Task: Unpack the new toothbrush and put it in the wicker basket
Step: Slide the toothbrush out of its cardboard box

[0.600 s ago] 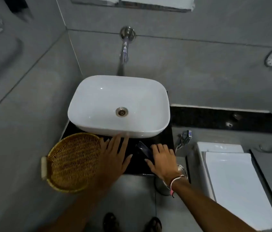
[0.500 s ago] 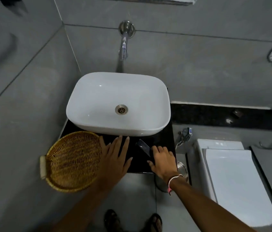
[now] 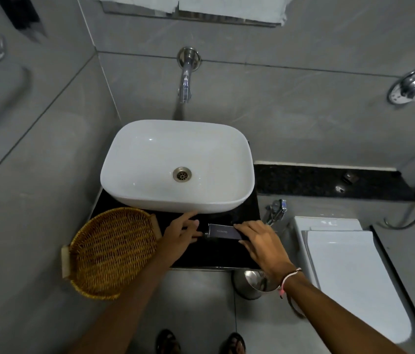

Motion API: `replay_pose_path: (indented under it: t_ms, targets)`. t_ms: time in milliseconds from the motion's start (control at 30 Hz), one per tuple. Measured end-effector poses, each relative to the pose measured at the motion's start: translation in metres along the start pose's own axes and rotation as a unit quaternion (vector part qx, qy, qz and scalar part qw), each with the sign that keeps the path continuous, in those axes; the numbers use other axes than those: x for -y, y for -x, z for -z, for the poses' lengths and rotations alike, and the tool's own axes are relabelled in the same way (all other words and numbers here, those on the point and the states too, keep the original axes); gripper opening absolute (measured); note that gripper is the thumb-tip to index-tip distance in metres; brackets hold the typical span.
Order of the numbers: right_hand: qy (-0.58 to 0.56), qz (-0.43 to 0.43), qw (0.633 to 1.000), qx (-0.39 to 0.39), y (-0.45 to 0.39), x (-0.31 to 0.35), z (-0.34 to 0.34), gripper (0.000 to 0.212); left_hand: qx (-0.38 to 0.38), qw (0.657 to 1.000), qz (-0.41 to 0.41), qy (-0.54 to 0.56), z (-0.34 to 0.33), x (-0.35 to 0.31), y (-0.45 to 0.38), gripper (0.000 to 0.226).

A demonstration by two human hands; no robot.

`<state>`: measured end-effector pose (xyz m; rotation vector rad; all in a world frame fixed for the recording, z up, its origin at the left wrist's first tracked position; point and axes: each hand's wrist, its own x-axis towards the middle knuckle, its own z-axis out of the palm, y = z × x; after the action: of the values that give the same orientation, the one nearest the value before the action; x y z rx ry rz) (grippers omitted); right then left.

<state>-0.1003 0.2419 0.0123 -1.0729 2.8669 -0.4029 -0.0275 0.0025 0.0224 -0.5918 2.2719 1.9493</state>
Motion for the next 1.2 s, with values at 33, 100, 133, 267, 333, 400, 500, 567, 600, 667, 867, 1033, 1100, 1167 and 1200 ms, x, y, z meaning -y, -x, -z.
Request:
replay_pose_path:
  t_ms: [33,100,133,267,333,400,500,567,600,667,867,1033,1100,1167,1200]
  targets:
    - [0.004,0.018,1.0,-0.008,0.001,-0.002,0.004,0.041,0.021,0.999,0.022,0.037,-0.001,-0.003,0.0,0.04]
    - [0.013,0.045,0.999,-0.015,0.003,-0.006,0.012,0.04,0.053,0.995,0.041,0.076,-0.004,-0.006,0.002,0.037]
    - [0.015,0.054,0.998,-0.018,0.004,-0.007,0.015,0.039,0.062,0.993,0.044,0.086,-0.006,-0.006,0.003,0.035]
    - [0.006,0.069,0.997,-0.023,0.006,-0.012,0.024,0.037,0.061,0.989,0.038,0.126,-0.007,-0.004,0.008,0.029]
    - [0.005,0.077,0.997,-0.026,0.006,-0.012,0.028,0.037,0.055,0.987,0.036,0.144,-0.008,-0.004,0.01,0.026]
    - [0.004,0.082,0.996,-0.03,0.005,-0.012,0.03,0.037,0.049,0.986,0.036,0.158,-0.009,-0.005,0.01,0.025]
    - [0.008,0.087,0.996,-0.032,0.003,-0.012,0.032,0.037,0.044,0.984,0.036,0.167,-0.009,-0.005,0.008,0.024]
    - [0.012,0.092,0.995,-0.038,0.002,-0.011,0.032,0.038,0.026,0.987,0.031,0.155,-0.011,-0.004,0.008,0.021]
    - [0.014,0.096,0.994,-0.044,0.001,-0.01,0.032,0.038,0.013,0.989,0.027,0.143,-0.013,-0.004,0.008,0.019]
    - [0.026,0.105,0.992,-0.056,-0.002,-0.006,0.032,0.038,-0.012,0.992,0.019,0.127,-0.018,-0.003,0.007,0.016]
    - [0.107,0.132,0.983,-0.072,-0.012,0.002,0.043,0.046,0.003,0.957,0.079,0.28,-0.024,0.005,0.006,0.027]
    - [0.178,0.168,0.967,-0.072,-0.02,0.011,0.065,0.055,0.01,0.871,0.172,0.46,-0.026,0.01,-0.002,0.025]
    - [0.207,0.18,0.96,-0.064,-0.022,0.019,0.073,0.057,0.018,0.845,0.194,0.498,-0.029,0.012,-0.005,0.028]
    - [0.232,0.198,0.951,-0.048,-0.026,0.026,0.08,0.054,0.014,0.828,0.207,0.522,-0.034,0.016,-0.011,0.037]
    - [0.243,0.203,0.948,-0.043,-0.027,0.028,0.084,0.053,0.012,0.818,0.211,0.534,-0.038,0.017,-0.014,0.041]
